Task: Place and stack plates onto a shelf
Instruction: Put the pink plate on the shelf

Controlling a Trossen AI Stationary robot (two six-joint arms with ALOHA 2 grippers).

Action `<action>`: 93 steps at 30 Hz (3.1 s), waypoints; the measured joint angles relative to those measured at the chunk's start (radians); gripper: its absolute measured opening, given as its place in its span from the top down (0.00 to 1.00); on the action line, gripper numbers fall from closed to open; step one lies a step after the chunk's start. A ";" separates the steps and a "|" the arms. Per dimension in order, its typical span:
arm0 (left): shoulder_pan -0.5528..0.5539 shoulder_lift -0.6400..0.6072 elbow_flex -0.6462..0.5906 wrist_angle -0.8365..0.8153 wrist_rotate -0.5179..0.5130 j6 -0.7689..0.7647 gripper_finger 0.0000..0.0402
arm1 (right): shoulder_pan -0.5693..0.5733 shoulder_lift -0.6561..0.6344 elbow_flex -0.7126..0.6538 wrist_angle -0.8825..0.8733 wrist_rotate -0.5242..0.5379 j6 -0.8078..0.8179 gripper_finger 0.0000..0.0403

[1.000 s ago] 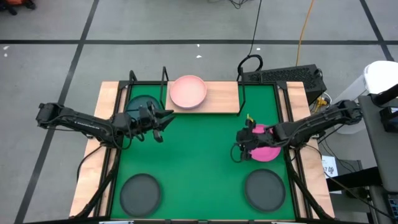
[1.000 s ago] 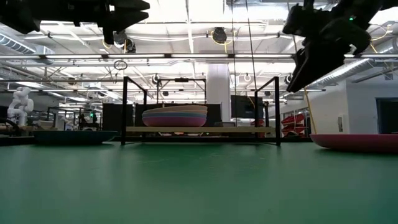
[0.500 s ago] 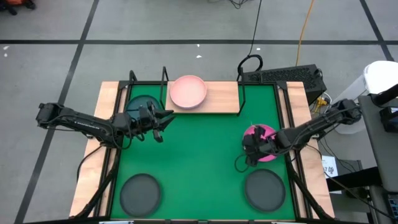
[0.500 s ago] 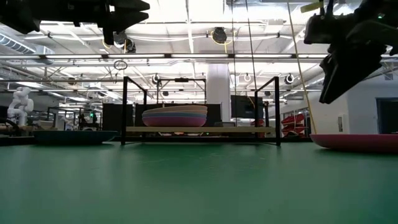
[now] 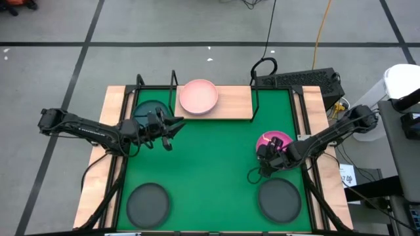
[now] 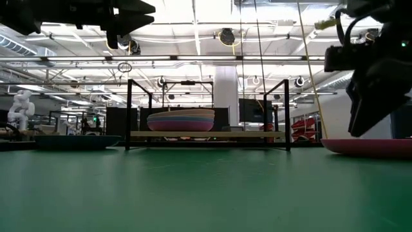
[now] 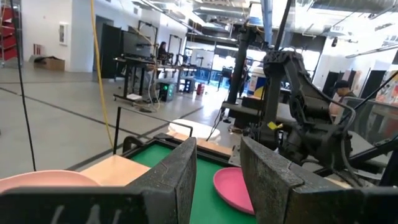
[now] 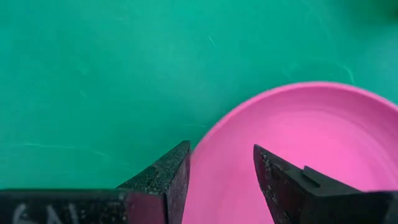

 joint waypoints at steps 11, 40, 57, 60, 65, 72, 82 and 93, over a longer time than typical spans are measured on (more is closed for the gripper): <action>0.000 0.000 0.000 -0.003 0.000 -0.007 0.68 | 0.000 0.051 -0.066 0.064 -0.047 0.005 0.60; 0.000 0.000 0.000 -0.033 0.000 -0.019 0.68 | -0.005 0.050 -0.073 0.013 0.011 0.003 0.97; 0.000 0.000 0.000 -0.045 -0.007 -0.021 0.68 | -0.049 0.039 0.264 0.282 0.216 -0.595 1.00; 0.001 0.000 0.000 -0.045 -0.007 -0.021 0.68 | -0.111 0.040 0.290 0.356 0.275 -0.747 1.00; 0.001 0.000 0.000 -0.045 -0.008 -0.019 0.68 | -0.287 0.060 0.296 0.422 0.288 -0.916 1.00; 0.015 0.000 0.000 -0.045 -0.010 -0.015 0.68 | -0.528 0.177 0.295 0.468 0.145 -0.995 1.00; 0.029 0.000 0.000 -0.045 -0.011 -0.016 0.68 | -0.697 0.406 0.295 0.469 0.055 -0.986 1.00; 0.029 0.000 0.000 -0.046 -0.014 -0.016 0.68 | -0.700 0.468 0.299 0.651 -0.038 -1.027 1.00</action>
